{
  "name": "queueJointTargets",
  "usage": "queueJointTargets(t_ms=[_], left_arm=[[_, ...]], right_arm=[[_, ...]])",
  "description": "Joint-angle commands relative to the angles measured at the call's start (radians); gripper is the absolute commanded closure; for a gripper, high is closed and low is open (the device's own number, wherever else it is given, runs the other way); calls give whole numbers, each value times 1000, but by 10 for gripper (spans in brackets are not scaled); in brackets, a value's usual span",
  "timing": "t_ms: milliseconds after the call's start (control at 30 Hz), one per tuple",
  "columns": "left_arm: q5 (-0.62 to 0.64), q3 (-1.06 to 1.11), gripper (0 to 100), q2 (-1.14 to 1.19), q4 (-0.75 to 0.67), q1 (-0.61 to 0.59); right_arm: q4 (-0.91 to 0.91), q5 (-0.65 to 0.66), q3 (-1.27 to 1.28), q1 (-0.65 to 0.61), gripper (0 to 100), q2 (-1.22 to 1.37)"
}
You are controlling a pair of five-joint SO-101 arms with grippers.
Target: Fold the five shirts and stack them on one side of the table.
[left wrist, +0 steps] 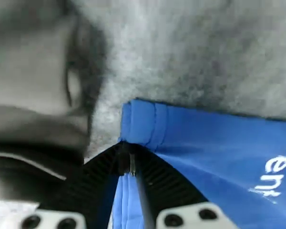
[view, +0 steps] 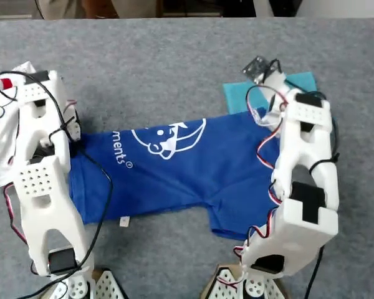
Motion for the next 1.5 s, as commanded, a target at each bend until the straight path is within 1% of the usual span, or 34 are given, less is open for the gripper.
queueJointTargets(t_ms=[0, 100, 167, 267, 367, 467, 567, 600, 667, 833, 900, 967, 1067, 1167, 1300, 1467], left_arm=[[0, -74, 982, -70, 23, 37], [-43, 15, 982, -180, 23, 71], [-80, 124, 982, -291, 23, 91], [-127, 370, 982, -490, 23, 130], [-204, 641, 982, -699, 18, 157], [-249, 861, 982, -826, -3, 147], [-249, 997, 982, -819, -20, 130], [-247, 1031, 982, -803, -48, 115], [-247, 1066, 982, -760, -92, 89], [-259, 1069, 982, -598, -115, 12], [-258, 1054, 982, -532, -138, -2], [-252, 1014, 982, -486, -121, -8], [-241, 965, 982, -458, -109, -44], [-250, 944, 982, -456, -106, -97], [-325, 941, 982, -456, -64, -130], [-339, 916, 982, -458, -23, -144]], right_arm=[[114, -18, -119, 8, 996, -74], [192, -17, -168, 8, 996, -122], [245, -5, -186, 13, 996, -157], [377, 63, -185, 8, 996, -237], [463, 74, -183, 15, 996, -366], [460, 74, -84, 7, 996, -495], [382, 74, 120, -25, 996, -565], [350, 72, 196, -28, 996, -579], [299, 72, 332, -36, 996, -613], [242, 75, 582, -38, 996, -730], [153, 74, 680, -45, 996, -765], [40, 72, 780, -41, 996, -777], [-114, 75, 900, -1, 996, -763], [-199, 77, 940, 45, 996, -731], [-189, 78, 900, 73, 996, -711], [-15, 83, 791, 73, 996, -746]])
